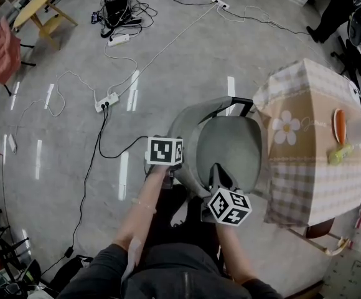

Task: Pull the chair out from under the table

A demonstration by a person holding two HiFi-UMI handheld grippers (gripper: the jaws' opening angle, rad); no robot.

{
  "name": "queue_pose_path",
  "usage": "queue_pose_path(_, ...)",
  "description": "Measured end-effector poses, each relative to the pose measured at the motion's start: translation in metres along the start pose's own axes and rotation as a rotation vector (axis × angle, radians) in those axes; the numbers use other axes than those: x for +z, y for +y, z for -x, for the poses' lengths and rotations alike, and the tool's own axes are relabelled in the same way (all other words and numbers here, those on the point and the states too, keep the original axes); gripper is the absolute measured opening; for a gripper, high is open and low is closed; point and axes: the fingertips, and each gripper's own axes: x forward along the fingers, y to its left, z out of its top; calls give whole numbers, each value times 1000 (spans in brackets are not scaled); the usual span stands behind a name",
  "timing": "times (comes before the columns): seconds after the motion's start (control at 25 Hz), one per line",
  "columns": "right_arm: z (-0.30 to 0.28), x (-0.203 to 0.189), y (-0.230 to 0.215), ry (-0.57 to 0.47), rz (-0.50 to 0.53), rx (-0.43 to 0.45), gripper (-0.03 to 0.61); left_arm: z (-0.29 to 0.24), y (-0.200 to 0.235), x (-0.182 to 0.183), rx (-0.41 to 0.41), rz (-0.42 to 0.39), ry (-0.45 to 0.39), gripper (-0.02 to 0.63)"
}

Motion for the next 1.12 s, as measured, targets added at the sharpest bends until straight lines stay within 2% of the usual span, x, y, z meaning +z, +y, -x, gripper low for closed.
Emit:
queue_pose_path(0.56,4,1,2,10,10,-13,17,3,6,-6,-1,0,8,83)
queue_pose_path(0.88,17,2,-11,59,34,29,17,0,5,-3,16,-5,8,83)
queue_pose_path(1.12,26,-2,-22,89,34,26,17,2,3,-4,13,-19,21,82)
